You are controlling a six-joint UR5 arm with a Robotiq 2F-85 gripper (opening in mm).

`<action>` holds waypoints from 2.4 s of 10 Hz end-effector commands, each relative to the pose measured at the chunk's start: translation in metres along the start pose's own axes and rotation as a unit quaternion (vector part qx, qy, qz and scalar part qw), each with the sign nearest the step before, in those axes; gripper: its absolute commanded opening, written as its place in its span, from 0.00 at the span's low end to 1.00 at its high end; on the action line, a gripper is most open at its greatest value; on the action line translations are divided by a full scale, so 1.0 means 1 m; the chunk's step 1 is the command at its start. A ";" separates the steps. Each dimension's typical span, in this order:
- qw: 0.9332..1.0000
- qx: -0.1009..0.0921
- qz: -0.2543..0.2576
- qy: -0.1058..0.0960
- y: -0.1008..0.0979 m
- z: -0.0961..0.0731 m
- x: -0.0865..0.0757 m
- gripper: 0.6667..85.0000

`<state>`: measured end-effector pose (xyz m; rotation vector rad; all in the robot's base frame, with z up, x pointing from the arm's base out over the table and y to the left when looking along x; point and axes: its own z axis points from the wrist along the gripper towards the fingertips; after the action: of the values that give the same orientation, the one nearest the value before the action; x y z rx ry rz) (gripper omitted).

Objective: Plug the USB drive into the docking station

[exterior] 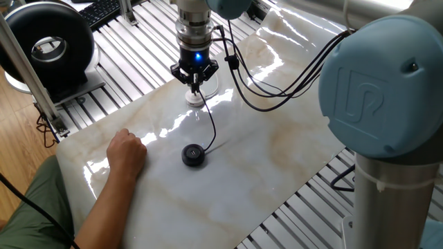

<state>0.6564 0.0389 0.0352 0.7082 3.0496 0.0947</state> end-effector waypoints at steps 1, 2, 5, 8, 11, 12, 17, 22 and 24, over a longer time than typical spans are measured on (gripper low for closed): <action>1.000 -0.005 0.003 0.003 0.001 0.000 0.002 0.01; 1.000 -0.005 0.003 0.003 0.001 0.000 0.002 0.01; 1.000 -0.005 0.003 0.003 0.000 0.000 0.002 0.01; 1.000 -0.005 0.005 0.003 0.001 0.001 0.002 0.01; 1.000 -0.005 0.011 0.005 0.003 0.001 0.003 0.01; 1.000 -0.004 0.012 0.005 0.002 0.001 0.003 0.01; 1.000 0.004 0.018 0.005 -0.003 0.000 0.003 0.01; 1.000 0.011 0.026 0.010 -0.007 0.000 0.005 0.01; 0.999 0.012 0.028 0.011 -0.006 -0.001 0.006 0.01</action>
<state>0.6487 0.0346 0.0339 0.7776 3.0573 0.0560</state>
